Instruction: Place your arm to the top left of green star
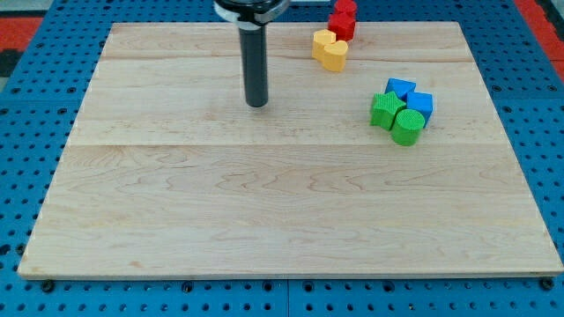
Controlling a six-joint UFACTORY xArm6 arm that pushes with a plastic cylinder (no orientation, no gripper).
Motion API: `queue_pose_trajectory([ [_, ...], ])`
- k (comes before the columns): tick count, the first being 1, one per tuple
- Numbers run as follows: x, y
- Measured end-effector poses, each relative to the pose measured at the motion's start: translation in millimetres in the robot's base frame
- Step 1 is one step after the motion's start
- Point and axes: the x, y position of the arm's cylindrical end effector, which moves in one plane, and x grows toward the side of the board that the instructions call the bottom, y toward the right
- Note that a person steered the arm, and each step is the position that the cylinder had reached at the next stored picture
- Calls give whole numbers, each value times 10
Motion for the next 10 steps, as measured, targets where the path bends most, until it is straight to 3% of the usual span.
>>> queue_pose_trajectory([
  [7, 29, -386],
  [10, 73, 513],
])
